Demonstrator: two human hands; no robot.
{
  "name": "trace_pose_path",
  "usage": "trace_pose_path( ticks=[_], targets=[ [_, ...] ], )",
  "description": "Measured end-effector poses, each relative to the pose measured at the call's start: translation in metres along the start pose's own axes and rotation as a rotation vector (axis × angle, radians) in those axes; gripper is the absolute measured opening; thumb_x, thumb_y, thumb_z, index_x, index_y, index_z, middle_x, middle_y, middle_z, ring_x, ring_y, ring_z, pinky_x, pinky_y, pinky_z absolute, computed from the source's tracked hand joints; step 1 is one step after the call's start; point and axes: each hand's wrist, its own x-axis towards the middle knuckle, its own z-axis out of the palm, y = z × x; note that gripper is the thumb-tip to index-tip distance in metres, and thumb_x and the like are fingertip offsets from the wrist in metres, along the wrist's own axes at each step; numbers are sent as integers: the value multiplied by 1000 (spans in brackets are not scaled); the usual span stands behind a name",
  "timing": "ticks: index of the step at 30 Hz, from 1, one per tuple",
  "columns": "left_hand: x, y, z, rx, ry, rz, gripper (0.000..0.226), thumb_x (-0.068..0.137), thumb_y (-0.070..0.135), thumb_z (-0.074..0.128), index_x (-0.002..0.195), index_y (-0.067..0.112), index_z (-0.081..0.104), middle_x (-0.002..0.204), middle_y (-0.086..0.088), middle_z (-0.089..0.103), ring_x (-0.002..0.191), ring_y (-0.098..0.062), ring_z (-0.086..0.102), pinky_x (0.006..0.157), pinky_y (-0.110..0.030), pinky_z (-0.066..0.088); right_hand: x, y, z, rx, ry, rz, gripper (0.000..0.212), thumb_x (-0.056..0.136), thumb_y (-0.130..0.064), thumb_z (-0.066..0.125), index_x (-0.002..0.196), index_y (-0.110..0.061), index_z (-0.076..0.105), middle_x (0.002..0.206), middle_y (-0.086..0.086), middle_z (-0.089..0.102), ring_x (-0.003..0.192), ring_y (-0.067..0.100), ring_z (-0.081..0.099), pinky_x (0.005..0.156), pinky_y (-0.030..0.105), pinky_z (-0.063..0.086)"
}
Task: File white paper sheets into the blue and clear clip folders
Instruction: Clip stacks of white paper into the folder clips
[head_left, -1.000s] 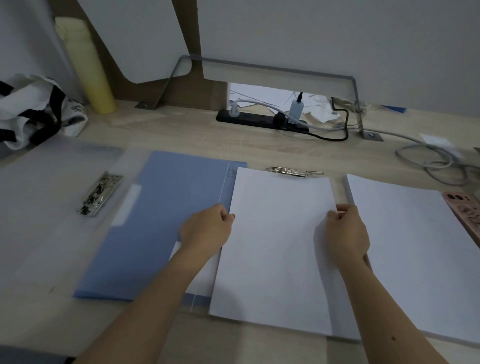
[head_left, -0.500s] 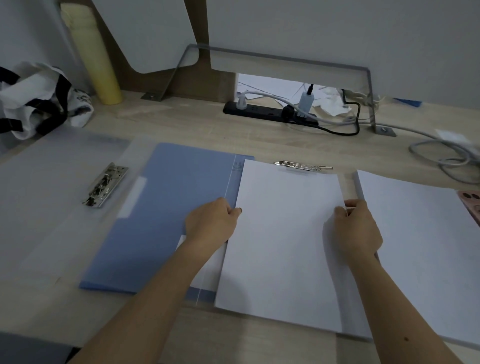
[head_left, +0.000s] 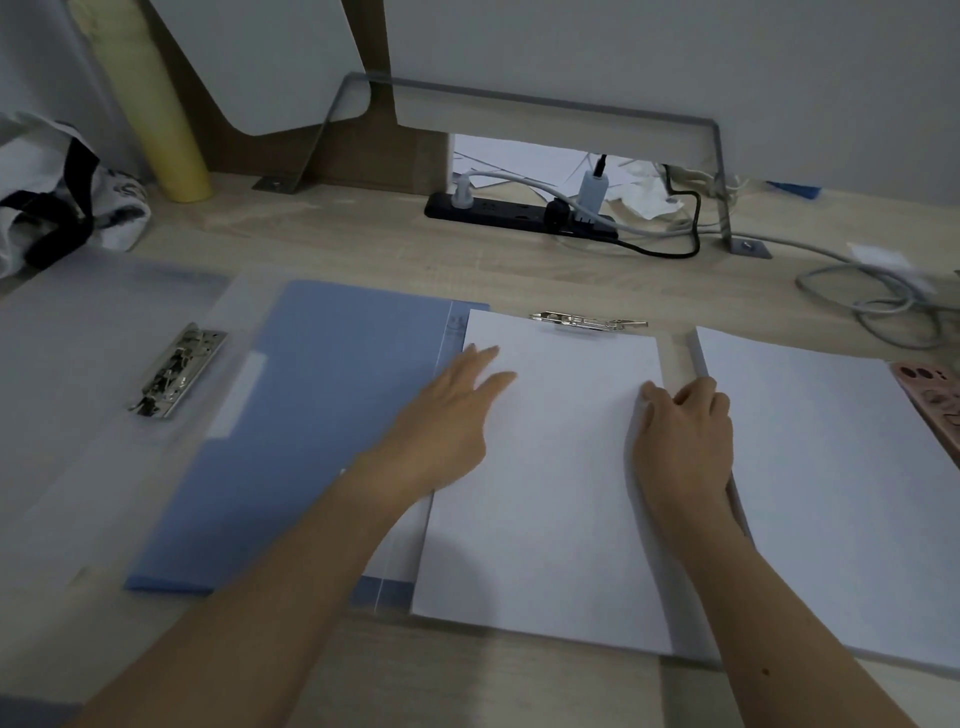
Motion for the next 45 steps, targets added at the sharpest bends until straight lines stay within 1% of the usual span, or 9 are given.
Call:
trace_pose_path(
  ticks=[8,12,15,18,21,25,30,39,45],
  targets=[
    [1,-1,35,71,56,67,73,92,61,20,149,23,-4,158,10,-13,144,-2,-16,118,-25,-12,26,-2,-11,94,-192,58,28,91,-10,41,100,-4,67,97,19,62,96,35,53,70,33,37],
    [2,0,34,59,49,59,74,91,62,20,149,24,-6,157,10,-16,143,-2,-18,115,-23,-16,72,-17,-15,1120,-346,595,27,86,3,42,63,-9,50,72,10,51,72,21,55,78,29,46],
    [2,-1,34,56,50,54,75,90,63,19,148,26,-9,157,12,-17,142,-1,-20,115,-23,-16,98,-21,-3,1540,-342,878,25,90,2,37,68,-7,45,85,10,50,80,17,56,88,26,48],
    [4,-2,35,55,44,51,75,89,65,18,148,26,-11,156,13,-19,141,1,-21,114,-23,-17,106,-34,0,1411,-346,733,25,89,6,35,77,-9,51,92,8,53,79,14,54,79,23,48],
    [5,-4,38,60,70,70,79,86,70,13,148,26,-11,156,12,-20,139,1,-22,114,-23,-17,98,-54,4,1069,-311,360,53,81,17,29,120,-4,57,112,8,60,105,14,55,86,15,42],
    [5,-3,39,36,116,88,81,82,70,10,148,26,-7,154,13,-18,137,2,-22,112,-20,-20,88,-68,15,681,-305,-21,63,82,18,29,136,-10,46,139,6,49,127,18,45,87,3,25],
    [5,-5,44,70,208,118,81,86,68,12,147,17,25,156,0,20,144,-11,9,115,-28,-5,76,-67,29,490,-214,-245,52,91,5,33,141,-10,38,136,10,49,121,25,48,87,21,35],
    [5,-5,46,80,255,115,75,90,65,20,141,13,41,150,-2,38,140,-14,33,115,-37,26,69,-67,51,265,-222,-411,41,94,-19,40,127,1,54,120,18,58,117,36,51,98,42,42],
    [4,-3,42,75,181,90,80,88,68,11,146,17,31,154,2,27,143,-10,20,120,-31,9,60,-71,50,294,-196,-345,40,96,-16,38,131,0,50,132,19,53,134,38,37,111,39,26]
  ],
)
